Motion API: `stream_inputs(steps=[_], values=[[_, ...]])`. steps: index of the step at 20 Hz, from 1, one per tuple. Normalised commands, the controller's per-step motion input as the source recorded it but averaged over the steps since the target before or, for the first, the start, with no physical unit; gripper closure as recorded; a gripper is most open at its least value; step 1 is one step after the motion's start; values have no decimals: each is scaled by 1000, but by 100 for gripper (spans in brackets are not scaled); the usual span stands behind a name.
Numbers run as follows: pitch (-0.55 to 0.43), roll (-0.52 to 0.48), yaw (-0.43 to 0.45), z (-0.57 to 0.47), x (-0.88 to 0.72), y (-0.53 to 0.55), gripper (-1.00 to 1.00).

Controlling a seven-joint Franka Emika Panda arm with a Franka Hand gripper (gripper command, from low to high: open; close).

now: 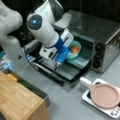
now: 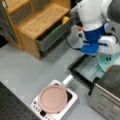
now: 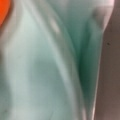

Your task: Open the microwave oven door. Pull out the microwave oven tray. Pick up the bowl. Place the bowl on the microwave tray.

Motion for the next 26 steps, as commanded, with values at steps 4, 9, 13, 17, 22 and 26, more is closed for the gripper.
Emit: stream_inputs(steps=[4,9,13,17,22,26], values=[[-85,-53,-146,180,-278,97,-100],[16,-127,-33,291,-157,-57,-100],[101,-141,77,228,23,-150,-100],[204,-65,180,361,255,-276,-100],[297,45,265,417,495,-328,-100],[310,64,292,245,551,-249,-100]])
